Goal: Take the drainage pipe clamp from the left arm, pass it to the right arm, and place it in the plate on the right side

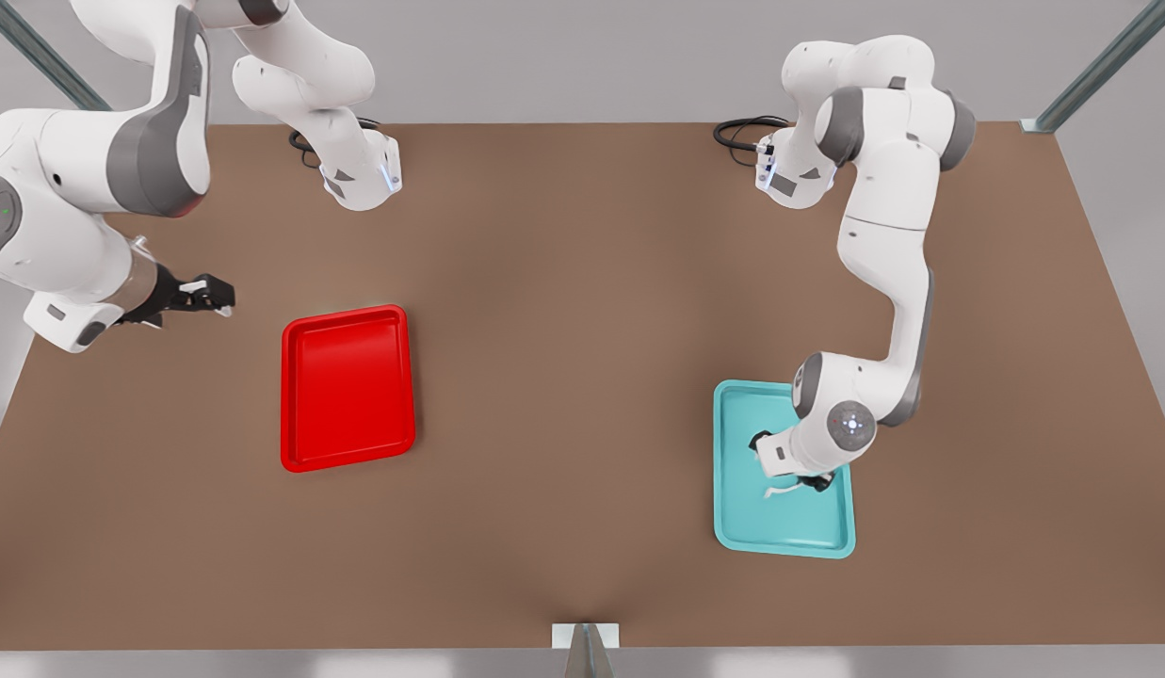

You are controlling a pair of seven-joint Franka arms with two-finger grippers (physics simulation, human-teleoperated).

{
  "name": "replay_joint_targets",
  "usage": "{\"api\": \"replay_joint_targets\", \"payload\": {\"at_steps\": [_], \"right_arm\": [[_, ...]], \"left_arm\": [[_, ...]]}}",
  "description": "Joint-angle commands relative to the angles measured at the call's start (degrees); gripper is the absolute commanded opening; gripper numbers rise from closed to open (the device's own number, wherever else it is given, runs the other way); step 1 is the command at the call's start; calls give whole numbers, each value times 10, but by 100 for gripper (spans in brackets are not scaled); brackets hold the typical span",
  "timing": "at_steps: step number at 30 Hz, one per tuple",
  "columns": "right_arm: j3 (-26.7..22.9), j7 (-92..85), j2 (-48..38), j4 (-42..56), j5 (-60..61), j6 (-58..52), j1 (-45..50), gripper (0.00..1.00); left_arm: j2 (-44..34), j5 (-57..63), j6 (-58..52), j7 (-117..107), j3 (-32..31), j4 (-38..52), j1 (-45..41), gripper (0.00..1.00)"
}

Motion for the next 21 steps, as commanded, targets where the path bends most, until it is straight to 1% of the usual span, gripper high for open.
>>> {"api": "replay_joint_targets", "payload": {"at_steps": [1,4,9,11,12,14,15,16,18,21], "right_arm": [[-1,-9,0,0,1,-7,1,100],[-6,-9,0,0,3,-7,0,100],[-7,-9,0,0,4,-9,1,100],[-7,-9,1,-1,4,-10,1,100],[-8,-9,1,-1,3,-9,1,100],[-9,-9,0,-1,3,-10,-1,100],[-9,-9,0,-1,3,-11,-2,100],[-9,-9,0,-2,3,-11,-2,100],[-7,-7,0,-2,6,-11,-1,100],[-8,-8,0,-5,7,-11,-2,100]], "left_arm": [[6,0,-12,292,0,17,0,100],[32,2,-12,292,0,54,1,100],[46,-1,-13,290,9,55,3,100],[51,0,-14,290,16,54,3,98],[51,-2,-14,290,16,54,3,95],[51,-2,-15,290,20,54,3,73],[51,-2,-15,289,20,54,3,67],[51,-2,-15,289,20,54,3,66],[51,-4,-15,289,20,54,3,62],[53,-7,-14,288,20,54,2,61]]}}
